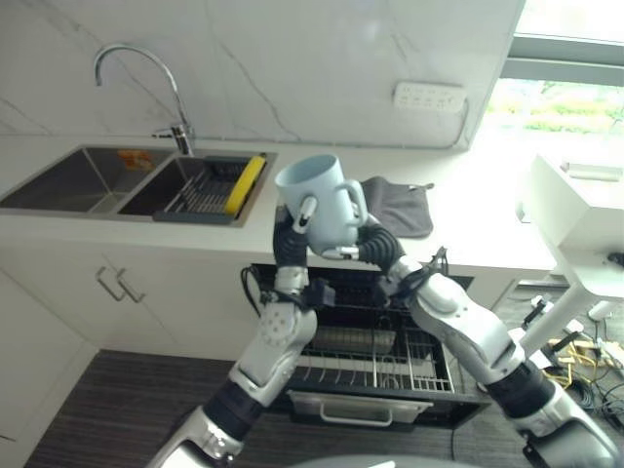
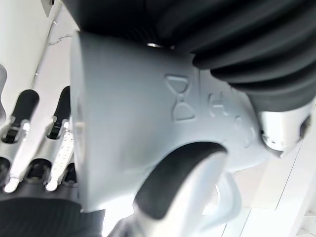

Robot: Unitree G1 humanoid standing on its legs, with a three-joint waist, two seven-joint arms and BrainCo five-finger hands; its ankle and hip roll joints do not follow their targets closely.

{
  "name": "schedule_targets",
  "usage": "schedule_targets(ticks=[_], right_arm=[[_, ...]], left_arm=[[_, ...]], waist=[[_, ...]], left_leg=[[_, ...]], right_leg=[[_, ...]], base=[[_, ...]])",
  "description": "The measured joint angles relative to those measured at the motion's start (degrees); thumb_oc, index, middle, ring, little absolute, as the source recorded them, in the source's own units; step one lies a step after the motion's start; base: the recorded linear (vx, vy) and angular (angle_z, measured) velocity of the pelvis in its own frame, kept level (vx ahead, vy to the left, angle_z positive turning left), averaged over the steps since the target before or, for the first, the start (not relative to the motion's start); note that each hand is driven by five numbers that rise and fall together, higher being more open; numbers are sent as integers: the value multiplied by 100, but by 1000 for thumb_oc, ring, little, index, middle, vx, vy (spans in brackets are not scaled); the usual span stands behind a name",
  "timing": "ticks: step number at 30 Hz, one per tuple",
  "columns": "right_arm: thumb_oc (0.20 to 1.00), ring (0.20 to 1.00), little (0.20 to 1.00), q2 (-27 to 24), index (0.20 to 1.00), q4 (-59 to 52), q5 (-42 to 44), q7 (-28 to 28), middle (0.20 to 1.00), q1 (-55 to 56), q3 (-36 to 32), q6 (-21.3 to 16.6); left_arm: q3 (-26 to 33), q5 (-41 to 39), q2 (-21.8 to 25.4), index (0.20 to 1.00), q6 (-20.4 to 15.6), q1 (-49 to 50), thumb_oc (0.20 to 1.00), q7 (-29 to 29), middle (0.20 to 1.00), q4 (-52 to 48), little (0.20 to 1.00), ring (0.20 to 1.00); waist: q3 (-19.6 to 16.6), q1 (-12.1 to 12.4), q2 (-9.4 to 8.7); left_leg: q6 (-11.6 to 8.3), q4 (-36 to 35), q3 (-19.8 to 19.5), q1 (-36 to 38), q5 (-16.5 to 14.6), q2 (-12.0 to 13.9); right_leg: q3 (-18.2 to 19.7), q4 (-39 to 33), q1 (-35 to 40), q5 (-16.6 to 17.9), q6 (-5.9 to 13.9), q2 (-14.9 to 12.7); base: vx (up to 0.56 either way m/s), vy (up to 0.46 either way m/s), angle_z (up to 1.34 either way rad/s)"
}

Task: Place the dishes in the dishwasher.

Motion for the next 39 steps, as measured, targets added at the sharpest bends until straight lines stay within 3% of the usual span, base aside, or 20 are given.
schedule_targets(ticks=[1, 2, 3, 9, 22, 24, 25, 26, 27, 39], right_arm=[[576, 576, 576, -4, 576, 2, -2, -3, 576, 0, -12, -30], [247, 247, 247, -7, 247, 5, -5, -1, 247, 0, -8, -50], [200, 200, 200, -5, 200, 47, -30, 3, 200, 0, 1, -119], [200, 200, 200, -3, 200, 199, -105, 99, 200, 6, 16, -351], [200, 200, 200, -20, 200, 201, -157, 124, 200, 6, 28, -402], [200, 200, 200, -37, 200, 201, -229, 122, 200, 6, 19, -372], [200, 200, 200, -72, 200, 202, -230, 118, 200, 6, 22, -334], [200, 200, 200, -100, 200, 204, -230, 117, 200, 6, 23, -323], [200, 200, 200, -131, 200, 203, -230, 126, 200, 6, 19, -321], [200, 200, 200, -282, 200, -211, -205, 35, 200, 109, -319, 280]], left_arm=[[10, 0, 5, 200, 0, 1, 200, 9, 200, 5, 200, 200], [11, 0, 14, 200, -2, 0, 200, 8, 200, 5, 200, 200], [9, 0, 11, 200, -3, 0, 200, 9, 200, 5, 200, 200], [-2, -1, 15, 200, -14, 1, 200, 0, 200, 13, 200, 200], [-41, -42, 20, 200, -86, 2, 200, -112, 200, 66, 200, 200], [-42, -323, -6, 366, -127, 11, 366, -276, 366, 106, 366, 366], [-45, -459, -15, 555, -147, 11, 555, -370, 555, 168, 555, 555], [-44, -508, -10, 925, -145, 11, 925, -439, 925, 191, 925, 925], [-43, -615, -16, 1000, -132, 11, 1000, -513, 1000, 189, 1000, 1000], [-123, -939, 35, 1000, 402, 577, 1000, -835, 1000, 205, 1000, 1000]], waist=[[0, 0, 0], [0, 0, -1], [0, 0, -1], [-1, 0, -2], [-3, 2, -6], [-3, 4, -6], [-3, 7, -6], [-3, 7, -6], [-4, 7, -5], [-1, 0, -1]], left_leg=[[0, 0, 0, 0, 0, 0], [0, 0, 0, 0, 0, 0], [0, 0, -1, -1, 0, 0], [0, 0, -2, -1, 0, -1], [0, 0, -1, -1, 0, -1], [0, 0, -1, -2, 0, -1], [0, 0, -1, -2, 0, -1], [0, 0, -1, -2, 0, -1], [0, 0, -1, -2, 0, -1], [5, -1, 5, -11, -3, 0]], right_leg=[[0, 0, 0, 0, 0, 0], [0, 0, 0, 0, 0, 0], [-2, 0, 0, 0, 0, 0], [-2, 0, 0, 0, 0, 1], [-2, 0, 0, 0, 0, 1], [-3, 0, 0, 0, 0, 0], [-3, 0, 0, 0, 0, 0], [-3, 0, -1, 0, 0, 0], [-3, 0, 0, 0, 0, 1], [4, 0, -13, -1, 0, 2]], base=[[0, 0, 0], [0, 0, 0], [0, 0, 0], [0, 0, 0], [0, 0, 0], [0, 0, 0], [0, 0, 0], [0, 0, 0], [0, 0, 0], [0, 0, 0]])
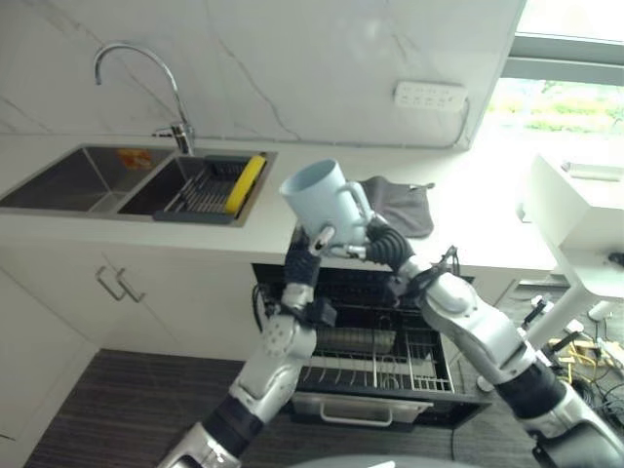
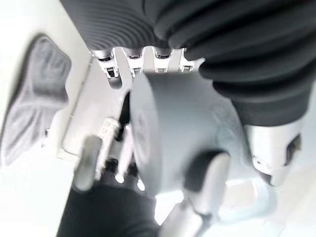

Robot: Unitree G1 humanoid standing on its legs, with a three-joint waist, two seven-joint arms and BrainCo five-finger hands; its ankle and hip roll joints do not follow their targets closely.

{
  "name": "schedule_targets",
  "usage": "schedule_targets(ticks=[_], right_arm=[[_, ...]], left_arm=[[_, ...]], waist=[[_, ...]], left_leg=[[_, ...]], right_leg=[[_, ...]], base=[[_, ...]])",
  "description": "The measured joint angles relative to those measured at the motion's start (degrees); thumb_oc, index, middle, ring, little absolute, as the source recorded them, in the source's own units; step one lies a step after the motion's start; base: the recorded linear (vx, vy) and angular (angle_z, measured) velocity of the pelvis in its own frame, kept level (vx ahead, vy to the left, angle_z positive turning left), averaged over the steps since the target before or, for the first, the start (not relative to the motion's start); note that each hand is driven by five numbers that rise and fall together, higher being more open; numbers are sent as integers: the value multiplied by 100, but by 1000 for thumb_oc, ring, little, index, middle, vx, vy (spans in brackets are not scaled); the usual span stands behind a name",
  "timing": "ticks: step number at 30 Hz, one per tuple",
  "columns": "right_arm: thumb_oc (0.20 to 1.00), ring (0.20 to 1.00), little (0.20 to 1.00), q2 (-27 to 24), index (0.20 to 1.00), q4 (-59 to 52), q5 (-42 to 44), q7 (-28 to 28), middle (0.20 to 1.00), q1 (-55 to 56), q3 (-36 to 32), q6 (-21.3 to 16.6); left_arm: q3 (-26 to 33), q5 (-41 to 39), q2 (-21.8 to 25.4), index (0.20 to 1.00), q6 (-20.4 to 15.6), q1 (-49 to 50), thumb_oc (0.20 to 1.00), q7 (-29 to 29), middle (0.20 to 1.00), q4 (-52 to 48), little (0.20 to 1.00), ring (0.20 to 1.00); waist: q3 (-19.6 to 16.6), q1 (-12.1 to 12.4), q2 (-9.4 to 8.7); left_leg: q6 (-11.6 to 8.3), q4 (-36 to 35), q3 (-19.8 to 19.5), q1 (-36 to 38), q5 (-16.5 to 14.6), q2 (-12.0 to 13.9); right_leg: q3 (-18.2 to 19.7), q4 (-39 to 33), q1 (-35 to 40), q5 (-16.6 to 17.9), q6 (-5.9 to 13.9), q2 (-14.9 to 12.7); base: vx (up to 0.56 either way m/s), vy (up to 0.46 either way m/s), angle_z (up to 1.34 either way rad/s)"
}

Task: Place the dishes in the dishwasher.

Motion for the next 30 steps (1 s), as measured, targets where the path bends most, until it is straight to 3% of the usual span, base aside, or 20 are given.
schedule_targets(ticks=[6, 16, 21, 27, 30], right_arm=[[200, 200, 200, -133, 200, -261, 231, -220, 200, 22, -215, 257], [200, 200, 200, -244, 200, -260, 441, -616, 200, 427, -841, 253], [200, 200, 200, -447, 200, -268, 591, -605, 200, 1057, -1389, 75], [200, 200, 200, -573, 200, -434, 672, -433, 200, 1275, -1624, -307], [200, 200, 200, -575, 200, -581, 667, -340, 200, 1590, -1751, -642]], left_arm=[[618, -31, 67, 1000, 15, 161, 1000, 195, 1000, 73, 1000, 1000], [1225, -227, 84, 1000, -72, 250, 1000, 289, 1000, 75, 1000, 1000], [1768, -195, 240, 1000, -37, 614, 1000, 71, 1000, 9, 1000, 1000], [1792, -230, 416, 1000, 425, 619, 1000, -591, 1000, -18, 1000, 1000], [1770, -240, 513, 1000, 539, 632, 1000, -880, 1000, -166, 1000, 1000]], waist=[[6, 7, 9], [25, 31, 37], [94, 33, 67], [198, 17, 150], [513, 7, 169]], left_leg=[[2, 0, -3, 19, -1, 3], [9, -1, -35, 30, -8, 5], [17, -1, -53, 28, -17, 6], [25, -1, -111, 36, -37, 3], [-39, 108, -140, -15, 21, -22]], right_leg=[[-6, 0, 21, -1, 1, 0], [-47, -1, 58, -38, 21, -2], [-79, -2, 73, -61, 34, -9], [-106, -1, 102, -93, 41, 21], [-102, 204, -3, -175, 47, 9]], base=[[5, -1, 0], [18, -10, 2], [54, -27, 3], [89, -20, 3], [-110, -71, 5]])
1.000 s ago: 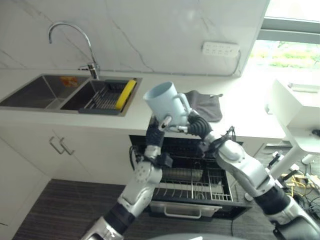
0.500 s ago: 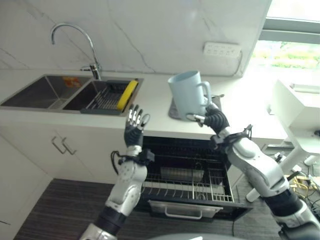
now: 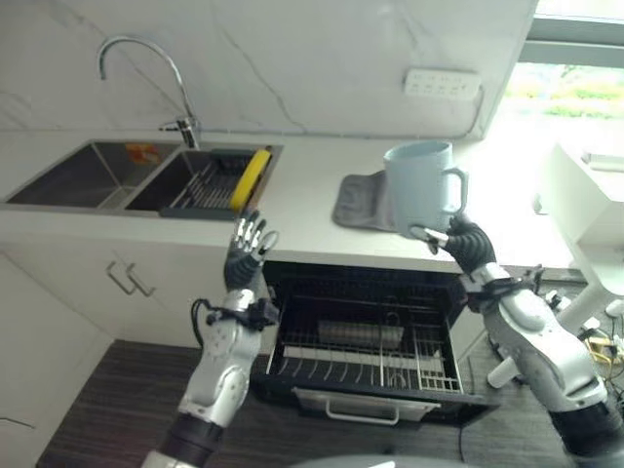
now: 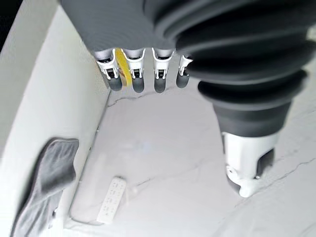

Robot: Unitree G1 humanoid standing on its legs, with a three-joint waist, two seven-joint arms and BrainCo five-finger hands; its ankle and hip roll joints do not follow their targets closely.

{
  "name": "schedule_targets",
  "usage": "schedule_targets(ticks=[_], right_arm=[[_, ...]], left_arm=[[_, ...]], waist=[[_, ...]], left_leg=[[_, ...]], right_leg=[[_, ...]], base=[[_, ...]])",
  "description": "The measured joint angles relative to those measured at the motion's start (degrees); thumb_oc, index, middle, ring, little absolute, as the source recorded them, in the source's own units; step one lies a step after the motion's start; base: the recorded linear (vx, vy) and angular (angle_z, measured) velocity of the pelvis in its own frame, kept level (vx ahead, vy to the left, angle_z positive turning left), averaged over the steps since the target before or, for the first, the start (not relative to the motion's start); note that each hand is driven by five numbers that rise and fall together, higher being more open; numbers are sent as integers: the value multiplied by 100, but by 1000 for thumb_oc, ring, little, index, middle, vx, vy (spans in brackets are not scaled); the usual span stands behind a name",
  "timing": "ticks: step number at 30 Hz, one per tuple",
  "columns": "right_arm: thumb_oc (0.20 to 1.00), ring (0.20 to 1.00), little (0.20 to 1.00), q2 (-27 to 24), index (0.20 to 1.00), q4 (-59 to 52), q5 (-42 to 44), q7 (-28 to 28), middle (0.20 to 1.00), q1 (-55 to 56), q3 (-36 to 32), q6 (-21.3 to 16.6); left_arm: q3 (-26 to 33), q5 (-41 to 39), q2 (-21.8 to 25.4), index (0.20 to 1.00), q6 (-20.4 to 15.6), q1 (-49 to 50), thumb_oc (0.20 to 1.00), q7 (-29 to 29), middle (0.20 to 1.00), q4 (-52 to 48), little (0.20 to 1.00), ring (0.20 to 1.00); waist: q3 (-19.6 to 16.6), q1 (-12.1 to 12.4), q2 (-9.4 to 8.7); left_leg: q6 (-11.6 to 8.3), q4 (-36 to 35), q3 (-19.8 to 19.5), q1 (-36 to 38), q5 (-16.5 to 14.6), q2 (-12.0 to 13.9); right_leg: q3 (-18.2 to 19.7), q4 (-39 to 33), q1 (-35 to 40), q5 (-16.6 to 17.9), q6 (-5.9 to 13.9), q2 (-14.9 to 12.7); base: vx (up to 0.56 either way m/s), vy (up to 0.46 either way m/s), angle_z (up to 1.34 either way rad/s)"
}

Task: Place the dishes in the dishwasher.

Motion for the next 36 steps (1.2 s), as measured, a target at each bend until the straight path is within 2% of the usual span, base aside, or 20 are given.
schedule_targets(ticks=[1, 3, 4, 5, 7, 9, 11, 18, 20, 30, 31, 32, 33, 34, 35, 36], right_arm=[[200, 200, 200, -4, 200, 57, -1, 33, 200, 95, 2, -117], [200, 200, 200, -3, 200, 111, -2, 40, 200, 97, -2, -119], [200, 200, 200, -3, 200, 110, -1, 66, 200, 117, -17, -124], [200, 200, 200, -12, 200, 109, 0, 83, 200, 231, -62, -125], [200, 200, 200, -62, 200, 57, -1, 155, 200, 561, -414, -279], [200, 200, 200, -61, 200, -183, -5, 189, 200, 849, -744, -419], [200, 200, 200, -45, 200, -189, -10, 227, 200, 837, -741, -524], [200, 200, 200, -59, 200, -131, -29, 421, 200, 584, -703, -554], [200, 200, 200, -49, 200, -126, -64, 423, 200, 583, -708, -554], [200, 200, 200, 16, 200, -117, -218, 539, 200, 1084, -740, -416], [200, 200, 200, 15, 200, 36, -236, 534, 200, 1139, -684, -396], [200, 200, 200, 15, 200, 259, -248, 518, 200, 1071, -662, -394], [200, 200, 200, 256, 200, 765, -299, 488, 200, 682, -739, -676], [200, 200, 200, 305, 200, 953, -362, 408, 200, 422, -823, -701], [200, 200, 200, 162, 200, 766, -524, 409, 200, 238, -797, -738], [200, 200, 200, 120, 200, 755, -582, 411, 200, -129, -608, -770]], left_arm=[[3, 0, 137, 1000, 1, -78, 1000, -97, 1000, -120, 1000, 1000], [6, -8, 170, 1000, 60, -225, 1000, -106, 1000, -114, 1000, 1000], [11, -9, 171, 1000, 105, -234, 1000, -120, 1000, -123, 1000, 1000], [12, -80, 171, 1000, 205, -160, 1000, -124, 1000, -246, 1000, 1000], [110, -182, 193, 1000, 260, 79, 1000, -243, 1000, -751, 1000, 1000], [310, -249, 227, 1000, 313, 278, 1000, -386, 1000, -1084, 1000, 1000], [357, -427, 204, 1000, 314, 224, 1000, -423, 1000, -1037, 1000, 1000], [404, -628, 147, 1000, 290, 190, 1000, -881, 1000, -917, 1000, 1000], [540, -616, 159, 1000, 285, 177, 1000, -1109, 1000, -842, 1000, 1000], [718, -565, 258, 1000, 295, 258, 1000, -1638, 1000, -720, 1000, 1000], [666, -392, 357, 1000, 298, 297, 1000, -1710, 1000, -718, 1000, 1000], [633, -351, 397, 1000, 302, 236, 1000, -1715, 1000, -716, 1000, 1000], [735, -187, 58, 1000, 106, -101, 1000, -1674, 1000, -719, 1000, 1000], [601, -162, -174, 1000, -76, -389, 1000, -1498, 1000, -768, 1000, 1000], [-14, 96, 525, 1000, -104, -588, 1000, -1361, 1000, -1181, 1000, 1000], [-37, 270, 1134, 1000, -89, -778, 1000, -1292, 1000, -1186, 1000, 1000]], waist=[[307, -1, -83], [628, 12, -152], [726, 12, -151], [772, -11, -104], [766, -31, -80], [713, -63, -35], [542, -95, -8], [-80, -109, -45], [-241, -119, -23], [-326, -171, 3], [-294, -169, -30], [-8, -166, -110], [748, -112, -249], [1477, -95, -240], [1949, -196, -231], [2601, -220, -255]], left_leg=[[39, 289, -46, -233, -57, 24], [24, 408, -64, -420, -45, 51], [27, 379, -54, -429, -44, 58], [41, 8, -14, -187, 62, 42], [18, -114, -10, 64, 27, 54], [26, -112, -15, 103, -9, 22], [6, -109, -11, 58, 4, -3], [19, -83, 137, 54, -35, -7], [61, -112, 134, 53, -79, -10], [61, -111, 135, 30, -81, -6], [61, -105, 140, -353, -20, -24], [16, -44, 129, -616, 126, -52], [15, 940, 101, -1494, 104, 56], [44, 1633, -45, -2165, 54, 132], [88, 1707, -161, -2846, -136, 80], [98, 1614, 10, -3084, 16, 4]], right_leg=[[31, 292, -237, -98, -29, -28], [37, 310, -388, -1, -113, -12], [39, 225, -376, 37, -96, -3], [39, -127, -135, 190, -87, 17], [25, -237, 131, 153, -61, 26], [3, -202, 180, 149, -77, -8], [-5, -202, 141, 158, -77, -18], [106, -202, 72, 155, -69, -11], [144, -202, 53, 106, 4, -17], [175, -203, 20, 88, 8, 4], [260, -202, -370, 165, 0, 2], [272, -199, -626, 305, -67, -6], [269, 664, -1494, 332, -129, -42], [310, 1354, -2194, 352, -129, -90], [801, 1459, -2791, 90, -20, -95], [981, 1174, -3055, 424, -13, -77]], base=[[-162, -28, 5], [-100, 18, 1], [22, 35, -6], [27, 41, -5], [-14, 63, 1], [-60, 55, 5], [-55, 34, 3], [-30, 48, -7], [10, 10, -10], [58, -20, -1], [-525, -58, -4], [-719, 40, -3], [-733, 102, 9], [-463, 129, 29], [-345, 46, -2], [-342, 24, -27]])
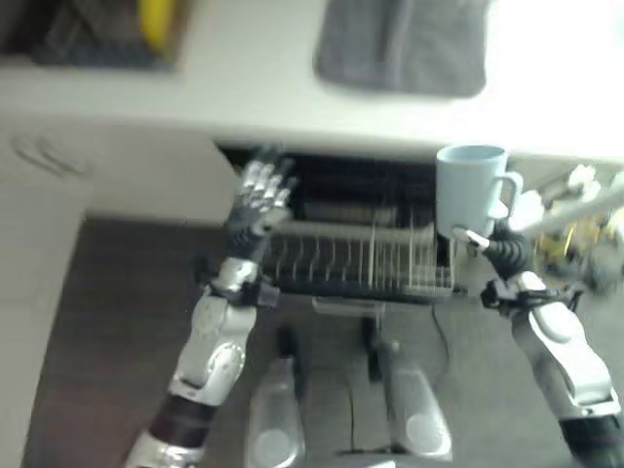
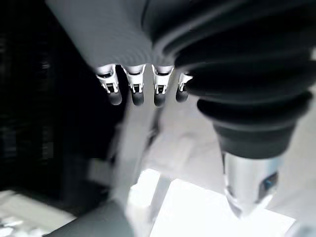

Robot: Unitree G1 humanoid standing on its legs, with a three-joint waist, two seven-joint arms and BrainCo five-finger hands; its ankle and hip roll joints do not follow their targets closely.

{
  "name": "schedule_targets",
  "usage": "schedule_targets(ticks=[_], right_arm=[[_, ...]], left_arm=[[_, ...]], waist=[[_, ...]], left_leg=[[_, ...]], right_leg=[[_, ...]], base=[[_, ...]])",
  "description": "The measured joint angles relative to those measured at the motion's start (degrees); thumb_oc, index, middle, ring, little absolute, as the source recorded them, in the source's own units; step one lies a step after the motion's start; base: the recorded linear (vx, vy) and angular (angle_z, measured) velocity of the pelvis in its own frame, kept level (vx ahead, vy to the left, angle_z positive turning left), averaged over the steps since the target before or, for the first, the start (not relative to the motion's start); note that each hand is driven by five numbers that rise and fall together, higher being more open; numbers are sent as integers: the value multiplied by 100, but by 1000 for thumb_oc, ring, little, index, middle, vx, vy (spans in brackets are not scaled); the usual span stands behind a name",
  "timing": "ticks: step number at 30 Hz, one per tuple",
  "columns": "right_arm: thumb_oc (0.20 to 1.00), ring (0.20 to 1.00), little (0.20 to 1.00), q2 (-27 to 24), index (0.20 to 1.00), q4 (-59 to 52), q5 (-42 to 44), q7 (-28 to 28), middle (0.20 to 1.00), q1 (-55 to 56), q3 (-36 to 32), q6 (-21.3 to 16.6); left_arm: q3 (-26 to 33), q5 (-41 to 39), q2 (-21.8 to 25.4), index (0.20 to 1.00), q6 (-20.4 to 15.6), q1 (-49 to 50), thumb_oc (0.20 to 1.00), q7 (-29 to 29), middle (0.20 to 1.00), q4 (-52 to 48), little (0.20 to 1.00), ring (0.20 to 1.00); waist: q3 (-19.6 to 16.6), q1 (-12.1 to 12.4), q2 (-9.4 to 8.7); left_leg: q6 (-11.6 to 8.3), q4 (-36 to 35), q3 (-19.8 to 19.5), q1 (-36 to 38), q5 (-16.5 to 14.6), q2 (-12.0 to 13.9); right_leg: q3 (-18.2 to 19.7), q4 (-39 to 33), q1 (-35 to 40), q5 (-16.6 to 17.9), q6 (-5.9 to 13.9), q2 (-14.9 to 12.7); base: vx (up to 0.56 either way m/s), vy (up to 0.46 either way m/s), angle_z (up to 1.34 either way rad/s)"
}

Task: Place the dishes in the dishwasher.

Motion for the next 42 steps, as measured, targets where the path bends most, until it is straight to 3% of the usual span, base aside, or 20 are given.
schedule_targets(ticks=[2, 4, 6, 7, 8, 9, 17, 20, 22, 24, 28, 31, 37, 40, 42], right_arm=[[200, 200, 200, -60, 200, -21, -4, -23, 200, 63, 219, -18], [200, 200, 200, -219, 200, -350, -20, -143, 200, 370, 200, -93], [200, 200, 200, -453, 200, -457, -51, -233, 200, 310, 218, -266], [200, 200, 200, -519, 200, -458, -67, -278, 200, 154, 201, -361], [200, 200, 200, -526, 200, -467, -90, -327, 200, 72, 175, -425], [200, 200, 200, -569, 200, -465, -93, -355, 200, 145, 191, -461], [200, 200, 200, -577, 200, -449, -100, -505, 200, 52, 421, -461], [200, 200, 200, -568, 200, -442, -101, -514, 200, -23, 411, -458], [200, 200, 200, -580, 200, -449, -99, -511, 200, -94, 407, -458], [200, 200, 200, -653, 200, -445, -97, -507, 200, -127, 372, -455], [200, 200, 200, -1142, 200, -451, 31, -446, 200, -112, 80, -325], [200, 200, 200, -1302, 200, -452, 161, -427, 200, -40, -86, -283], [200, 200, 200, -1256, 200, -446, 251, -245, 200, -34, 34, -204], [200, 200, 200, -1260, 200, -436, 251, -216, 200, -83, 255, -205], [200, 200, 200, -1262, 200, -436, 253, -202, 200, -113, 305, -202]], left_arm=[[172, 5, 23, 1000, -1, 142, 1000, 184, 1000, 35, 1000, 1000], [175, 7, 36, 1000, -3, 103, 1000, 227, 1000, 34, 1000, 1000], [276, 15, 59, 1000, -182, 22, 1000, 321, 1000, 16, 1000, 1000], [273, 45, 62, 1000, -231, 12, 1000, 342, 1000, 1, 1000, 1000], [253, 149, 96, 1000, -231, -43, 1000, 344, 1000, -19, 1000, 1000], [242, 253, 121, 1000, -235, -153, 1000, 347, 1000, -42, 1000, 1000], [254, 480, 63, 1000, -260, -153, 1000, 520, 1000, -47, 1000, 1000], [266, 708, 108, 1000, -34, -93, 1000, 633, 1000, -26, 1000, 1000], [271, 754, 263, 1000, 286, -27, 1000, 661, 1000, 41, 1000, 1000], [249, 1146, 469, 1000, 885, 21, 1000, 671, 1000, 223, 1000, 1000], [224, 1994, 1705, 1000, 3084, 106, 1000, 476, 1000, 674, 1000, 1000], [193, 2430, 1861, 1000, 4025, 191, 1000, 65, 1000, 918, 1000, 1000], [-413, 2534, 1536, 1000, 4703, -58, 1000, -594, 1000, 918, 1000, 1000], [-911, 3416, 1355, 1000, 5007, -540, 1000, -972, 1000, 1438, 1000, 1000], [-1145, 3928, 1403, 1000, 5186, -899, 1000, -1577, 1000, 1674, 1000, 1000]], waist=[[30, -71, 67], [21, -141, 61], [1, -61, 79], [-29, -5, 204], [-28, -24, 281], [-44, -97, 244], [-69, -26, 284], [-70, 65, 284], [-71, 93, 285], [-141, 90, 336], [-184, 4, 414], [-257, -56, 539], [-283, -90, 584], [-282, -138, 579], [-285, -185, 573]], left_leg=[[28, -302, 2, -302, 141, -42], [-17, -505, -54, -127, 263, -65], [-21, -739, -41, 265, 265, -66], [-13, -927, -91, 361, 259, 54], [-42, -969, -109, 405, 291, 122], [-86, -980, -154, 487, 319, 27], [-138, -970, -194, 928, 297, 15], [-149, -971, -200, 1035, 254, 7], [-151, -964, -198, 1141, 220, 7], [-130, -923, -192, 1154, 169, 5], [-89, -834, -173, 1138, 126, 9], [-86, -825, -159, 1141, 120, 0], [-82, -779, -102, 1149, 98, 2], [-85, -760, -56, 1153, 90, 10], [-86, -751, -48, 1165, 89, 13]], right_leg=[[69, -637, -204, 113, 92, 5], [71, -534, -136, 195, 23, 4], [84, -804, 204, 164, 54, 57], [38, -902, 303, 18, 243, 177], [27, -357, 165, -152, 70, 257], [59, -314, 249, -83, -122, 221], [-36, -569, 781, 23, -235, 270], [-46, -573, 896, 14, -240, 263], [-50, -573, 999, -18, -238, 261], [-50, -571, 1032, -48, -228, 250], [-33, -559, 1035, -70, -187, 222], [-17, -560, 1034, -118, -256, 211], [45, -568, 1037, -50, -171, 241], [83, -568, 1029, -54, -177, 251], [89, -562, 1035, -53, -176, 255]], base=[[-195, 24, -56], [-85, 35, 4], [-63, 19, -15], [-55, 9, -37], [-52, -1, 7], [-28, -12, 4], [-4, -3, -4], [15, 10, 1], [56, 52, -1], [60, 64, -1], [61, 65, -3], [72, 42, -1], [16, 9, -5], [37, -7, -7], [53, 10, -2]])
